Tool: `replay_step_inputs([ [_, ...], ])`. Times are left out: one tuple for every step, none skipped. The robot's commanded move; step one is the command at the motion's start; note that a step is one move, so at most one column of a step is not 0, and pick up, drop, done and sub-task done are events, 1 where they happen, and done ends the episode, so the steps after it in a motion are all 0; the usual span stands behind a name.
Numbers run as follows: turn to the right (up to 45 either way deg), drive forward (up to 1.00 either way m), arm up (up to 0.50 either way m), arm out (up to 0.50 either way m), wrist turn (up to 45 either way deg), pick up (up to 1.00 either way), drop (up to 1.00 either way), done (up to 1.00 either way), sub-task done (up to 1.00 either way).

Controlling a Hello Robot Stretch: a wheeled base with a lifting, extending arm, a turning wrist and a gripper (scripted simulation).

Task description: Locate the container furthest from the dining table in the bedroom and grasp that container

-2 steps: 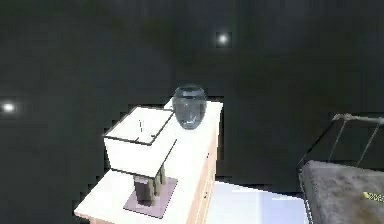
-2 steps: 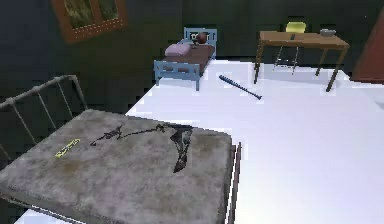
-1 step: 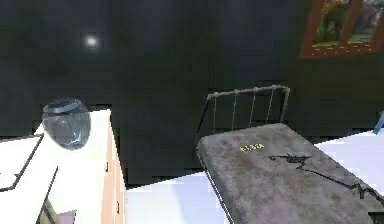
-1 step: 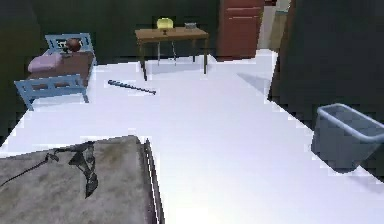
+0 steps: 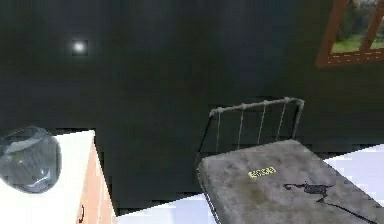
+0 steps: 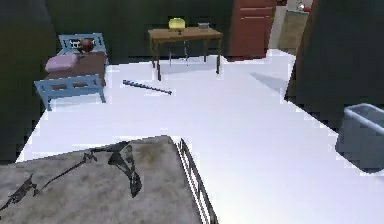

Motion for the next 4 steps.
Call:
replay_step_inputs([
  [-15.0,0.0,0.0,0.0,0.0,0.0,0.0,0.0,0.0],
  [0.0,0.5,0.0,0.0,0.0,0.0,0.0,0.0,0.0],
  [-45.0,0.0,0.0,0.0,0.0,0.0,0.0,0.0,0.0],
  [-45.0,0.0,0.0,0.0,0.0,0.0,0.0,0.0,0.0],
])
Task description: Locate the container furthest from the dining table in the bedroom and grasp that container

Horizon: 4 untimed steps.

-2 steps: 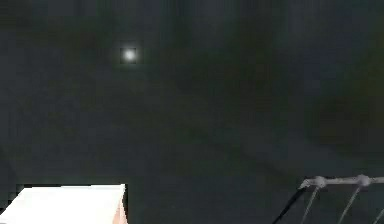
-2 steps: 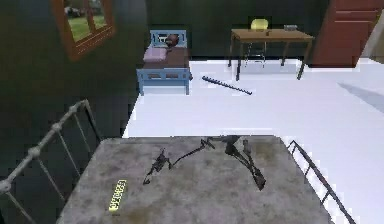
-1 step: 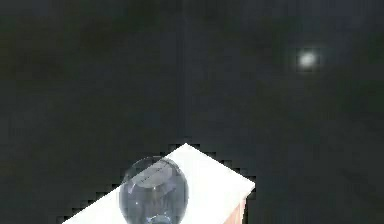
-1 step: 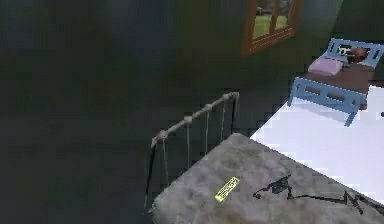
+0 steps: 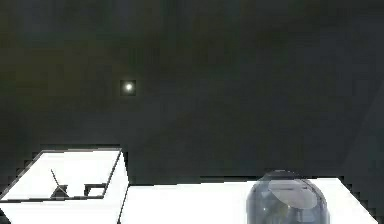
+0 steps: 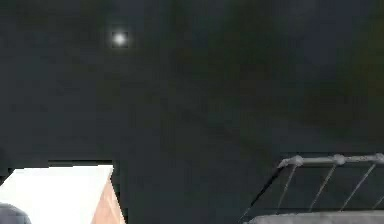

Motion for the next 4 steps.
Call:
replay_step_inputs([
  [-45.0,0.0,0.0,0.0,0.0,0.0,0.0,0.0,0.0],
  [-12.0,0.0,0.0,0.0,0.0,0.0,0.0,0.0,0.0],
  [0.0,0.0,0.5,0.0,0.0,0.0,0.0,0.0,0.0],
  [0.0,0.0,0.38,0.0,0.0,0.0,0.0,0.0,0.0],
])
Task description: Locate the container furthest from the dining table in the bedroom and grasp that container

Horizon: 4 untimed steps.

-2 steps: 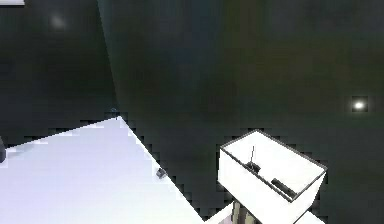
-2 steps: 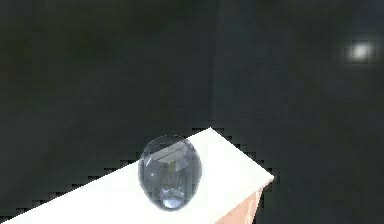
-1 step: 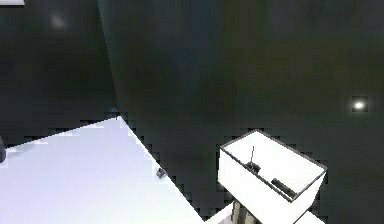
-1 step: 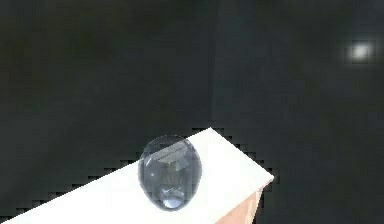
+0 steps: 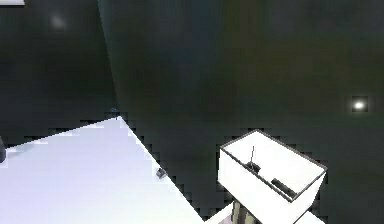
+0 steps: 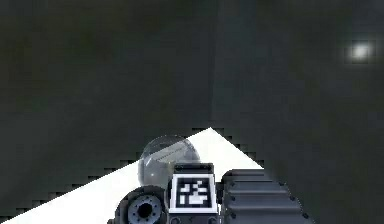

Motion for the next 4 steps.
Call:
replay_step_inputs([
  [0.0,0.0,0.0,0.02,0.0,0.0,0.0,0.0,0.0],
  [0.0,0.0,0.0,0.0,45.0,0.0,0.0,0.0,0.0],
  [0.0,0.0,0.0,0.0,45.0,0.0,0.0,0.0,0.0],
  [0.0,0.0,0.0,0.0,45.0,0.0,0.0,0.0,0.0],
])
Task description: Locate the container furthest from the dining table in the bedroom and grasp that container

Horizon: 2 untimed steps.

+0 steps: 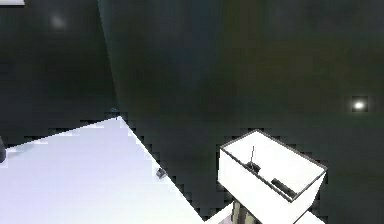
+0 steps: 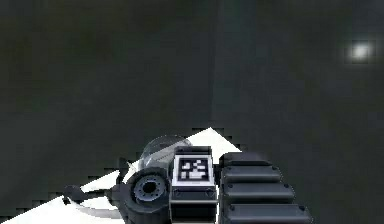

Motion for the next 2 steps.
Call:
replay_step_inputs([
  [0.0,0.0,0.0,0.0,42.0,0.0,0.0,0.0,0.0],
  [0.0,0.0,-0.2,0.0,0.0,0.0,0.0,0.0,0.0],
])
